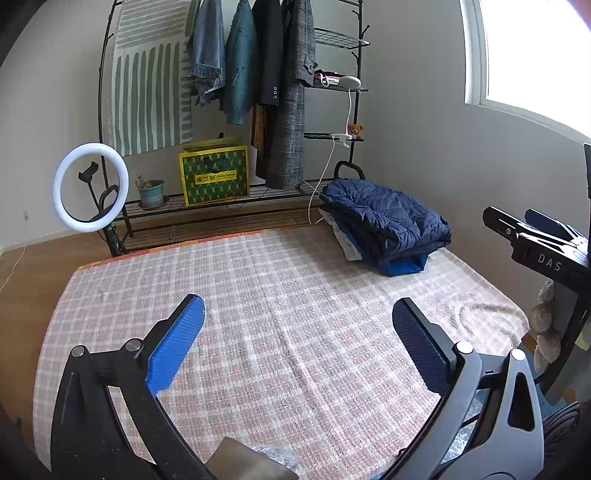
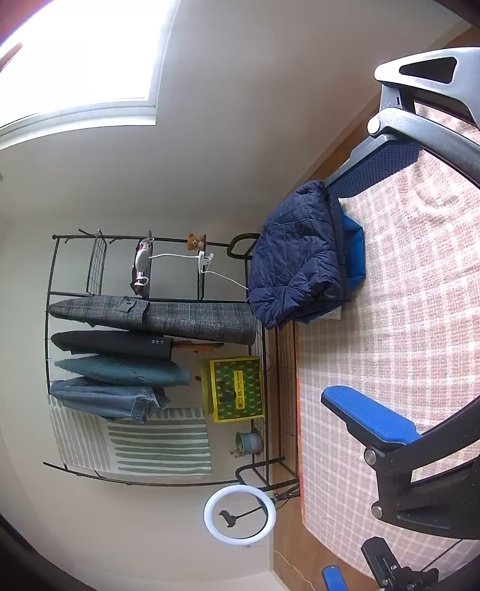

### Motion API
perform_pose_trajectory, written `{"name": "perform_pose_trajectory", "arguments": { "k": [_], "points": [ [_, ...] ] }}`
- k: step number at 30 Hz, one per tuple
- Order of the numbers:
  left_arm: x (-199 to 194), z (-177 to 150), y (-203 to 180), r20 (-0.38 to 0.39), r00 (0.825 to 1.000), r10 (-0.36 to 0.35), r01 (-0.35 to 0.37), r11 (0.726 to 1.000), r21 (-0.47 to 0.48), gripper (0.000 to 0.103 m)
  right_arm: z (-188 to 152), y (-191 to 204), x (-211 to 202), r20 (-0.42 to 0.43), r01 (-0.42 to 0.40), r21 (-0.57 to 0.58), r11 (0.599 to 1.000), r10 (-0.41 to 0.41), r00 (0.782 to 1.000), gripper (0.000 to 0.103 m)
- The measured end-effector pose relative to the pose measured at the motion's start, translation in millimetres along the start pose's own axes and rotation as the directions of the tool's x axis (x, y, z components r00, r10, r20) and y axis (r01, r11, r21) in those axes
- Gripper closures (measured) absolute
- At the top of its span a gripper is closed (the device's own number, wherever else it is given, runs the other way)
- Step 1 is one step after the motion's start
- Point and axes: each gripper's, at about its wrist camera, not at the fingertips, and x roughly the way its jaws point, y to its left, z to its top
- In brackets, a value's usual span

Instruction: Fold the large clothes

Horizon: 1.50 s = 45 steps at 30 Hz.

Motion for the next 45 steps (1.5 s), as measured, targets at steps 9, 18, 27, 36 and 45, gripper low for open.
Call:
{"name": "perform_pose_trajectory", "arguments": {
  "k": [9,18,27,36,45],
  "points": [
    [8,-22,-3,-0.025,1.0,0.015,-0.014,1.0,0.018,0.0,-15,-4,17,-0.034,0.008,0.025,1.0,-0.007,0.999,0.0],
    [11,-33,-5,-0.053,0.998,0.018,-0.016,0.999,0.04,0.0,-19,2,18,-0.028,0.025,-0.001,1.0,-0.025,0.999,0.0],
    [8,-37,-6,-0.056,0.998,0.028,-0.024,0.998,0.058,0.0,-18,2,19,-0.03,0.023,0.002,1.0,-0.023,0.999,0.0],
    [-1,-33,-5,-0.042,0.999,0.019,-0.017,0.998,0.055,0.0,-16,4,19,-0.023,0.023,-0.008,1.0,-0.023,0.999,0.0],
    [-7,-33,-9,-0.03,0.999,0.016,-0.014,0.998,0.066,0.0,-15,0,17,-0.017,0.035,-0.003,0.999,-0.035,0.999,0.0]
  ]
}}
